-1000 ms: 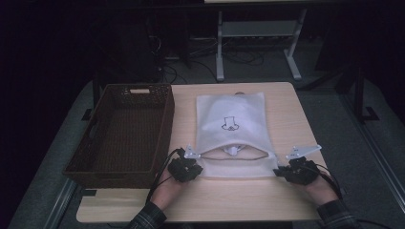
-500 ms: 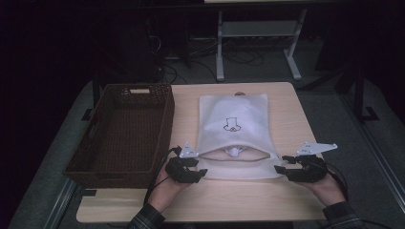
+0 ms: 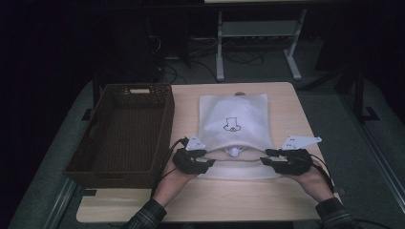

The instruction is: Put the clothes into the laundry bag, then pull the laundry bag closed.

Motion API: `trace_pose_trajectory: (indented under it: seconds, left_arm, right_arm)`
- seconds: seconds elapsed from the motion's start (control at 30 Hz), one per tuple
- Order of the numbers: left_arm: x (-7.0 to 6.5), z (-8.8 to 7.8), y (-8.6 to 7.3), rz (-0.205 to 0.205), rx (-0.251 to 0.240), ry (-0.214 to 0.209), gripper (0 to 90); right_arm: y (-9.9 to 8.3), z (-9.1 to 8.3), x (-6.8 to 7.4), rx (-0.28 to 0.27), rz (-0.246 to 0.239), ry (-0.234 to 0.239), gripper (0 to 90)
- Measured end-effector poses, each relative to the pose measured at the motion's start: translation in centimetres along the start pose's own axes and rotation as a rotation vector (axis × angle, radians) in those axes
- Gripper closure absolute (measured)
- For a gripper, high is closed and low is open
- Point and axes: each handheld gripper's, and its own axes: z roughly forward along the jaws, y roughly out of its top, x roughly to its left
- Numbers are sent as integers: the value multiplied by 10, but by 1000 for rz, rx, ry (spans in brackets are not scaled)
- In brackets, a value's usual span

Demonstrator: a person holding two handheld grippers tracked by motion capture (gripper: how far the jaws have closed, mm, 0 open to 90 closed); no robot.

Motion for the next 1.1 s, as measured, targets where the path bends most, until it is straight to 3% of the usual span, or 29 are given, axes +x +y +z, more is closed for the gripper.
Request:
trace_pose_trajectory:
  seconds: [0.3, 0.5, 0.67, 0.87, 1.1]
  left_arm:
    - [3, 13, 14, 33, -21, 26, 514]
    - [4, 28, 20, 66, 3, 38, 539]
    - [4, 39, 22, 82, 2, 28, 690]
    - [6, 51, 21, 95, 30, 9, 850]
    - [6, 55, 16, 98, 81, -31, 888]
  right_arm:
    - [23, 20, -1, -29, -38, -8, 567]
    - [31, 34, -3, -13, -68, -7, 585]
    - [34, 42, -3, 2, -80, -3, 650]
    - [34, 52, -5, 47, -97, 14, 847]
    - [27, 59, -5, 120, -108, 37, 884]
